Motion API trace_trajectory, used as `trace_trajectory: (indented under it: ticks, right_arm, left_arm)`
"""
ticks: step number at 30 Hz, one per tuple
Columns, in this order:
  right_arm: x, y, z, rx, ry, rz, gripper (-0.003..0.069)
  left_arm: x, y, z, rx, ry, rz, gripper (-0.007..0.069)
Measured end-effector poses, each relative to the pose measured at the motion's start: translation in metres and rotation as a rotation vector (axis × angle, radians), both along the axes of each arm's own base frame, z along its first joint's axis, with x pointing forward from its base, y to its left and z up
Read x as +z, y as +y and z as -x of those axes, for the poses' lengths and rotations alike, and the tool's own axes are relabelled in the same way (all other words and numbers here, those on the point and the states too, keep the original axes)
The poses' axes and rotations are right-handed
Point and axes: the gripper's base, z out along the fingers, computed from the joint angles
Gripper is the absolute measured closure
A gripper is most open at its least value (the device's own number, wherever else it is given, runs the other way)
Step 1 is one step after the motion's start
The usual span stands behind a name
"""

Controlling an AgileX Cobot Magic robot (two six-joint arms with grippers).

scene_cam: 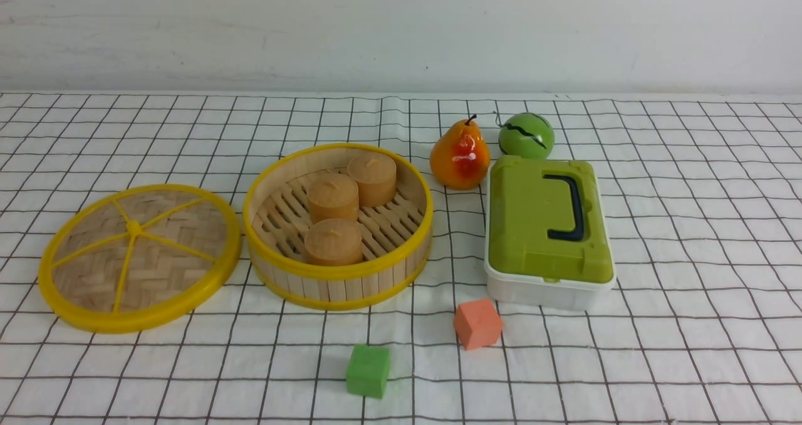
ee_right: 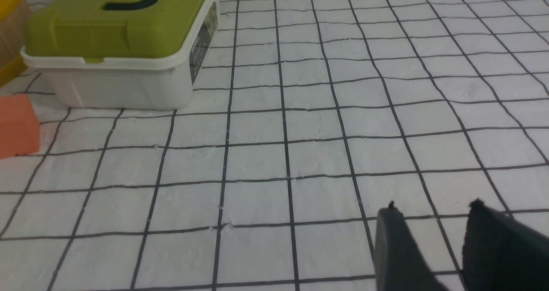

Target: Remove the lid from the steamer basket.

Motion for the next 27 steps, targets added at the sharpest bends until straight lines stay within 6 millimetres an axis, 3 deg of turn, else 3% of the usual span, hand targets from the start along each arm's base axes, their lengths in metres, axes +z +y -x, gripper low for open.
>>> trace_trajectory:
  ticks: [27]
  right_arm:
    - [0.0000,0.0000,0.0000,0.000,0.000,0.000,0.0419]
  left_arm:
    - [0.0000,0.0000,0.0000,0.000,0.000,0.000,0.0599]
